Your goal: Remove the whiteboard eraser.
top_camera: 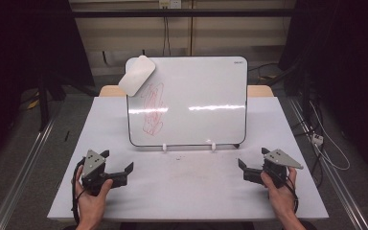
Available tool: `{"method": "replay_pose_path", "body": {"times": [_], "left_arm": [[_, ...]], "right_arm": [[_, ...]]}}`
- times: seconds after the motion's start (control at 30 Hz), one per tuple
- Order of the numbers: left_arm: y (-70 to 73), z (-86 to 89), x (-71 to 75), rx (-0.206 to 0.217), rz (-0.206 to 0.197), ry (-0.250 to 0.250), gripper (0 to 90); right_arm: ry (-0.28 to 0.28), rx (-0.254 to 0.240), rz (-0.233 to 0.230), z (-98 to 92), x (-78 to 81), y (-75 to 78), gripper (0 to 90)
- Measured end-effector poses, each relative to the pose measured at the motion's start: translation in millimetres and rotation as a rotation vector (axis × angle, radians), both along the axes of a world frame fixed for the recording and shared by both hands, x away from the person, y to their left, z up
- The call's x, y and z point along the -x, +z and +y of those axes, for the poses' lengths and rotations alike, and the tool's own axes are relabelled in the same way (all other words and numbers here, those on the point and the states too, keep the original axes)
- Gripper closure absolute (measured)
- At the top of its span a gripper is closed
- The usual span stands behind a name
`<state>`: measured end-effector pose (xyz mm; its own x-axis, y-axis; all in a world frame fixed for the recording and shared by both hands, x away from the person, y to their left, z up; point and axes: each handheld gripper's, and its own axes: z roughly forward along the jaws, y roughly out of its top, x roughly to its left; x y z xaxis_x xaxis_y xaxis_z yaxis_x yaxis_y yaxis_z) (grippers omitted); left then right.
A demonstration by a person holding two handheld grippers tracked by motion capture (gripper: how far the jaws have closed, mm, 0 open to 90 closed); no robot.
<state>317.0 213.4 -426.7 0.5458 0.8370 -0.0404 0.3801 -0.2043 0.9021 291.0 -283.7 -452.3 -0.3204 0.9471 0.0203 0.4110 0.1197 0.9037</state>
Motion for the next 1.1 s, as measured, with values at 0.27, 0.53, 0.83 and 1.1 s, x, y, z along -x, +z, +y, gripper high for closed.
{"method": "replay_pose_path", "body": {"times": [0.27, 0.53, 0.83, 1.1], "left_arm": [[-1.2, -3.9, -3.2, 0.002, 0.048, -0.018, 5.9], [4.5, -1.8, -13.9, 0.005, 0.052, -0.024, 6.1], [25.2, -3.0, -37.5, -0.018, 0.048, -0.037, 6.1], [43.1, -4.7, -59.3, -0.050, 0.013, -0.025, 5.2]], "right_arm": [[-0.003, 0.004, 0.002, -2.2, -1.7, -0.8, 4.7], [0.009, 0.012, 0.014, 0.1, -3.5, -2.0, 4.6], [0.010, 0.011, 0.021, 0.0, -2.9, -2.8, 4.6], [0.021, 0.012, 0.021, 1.1, -4.3, -3.2, 4.6]]}}
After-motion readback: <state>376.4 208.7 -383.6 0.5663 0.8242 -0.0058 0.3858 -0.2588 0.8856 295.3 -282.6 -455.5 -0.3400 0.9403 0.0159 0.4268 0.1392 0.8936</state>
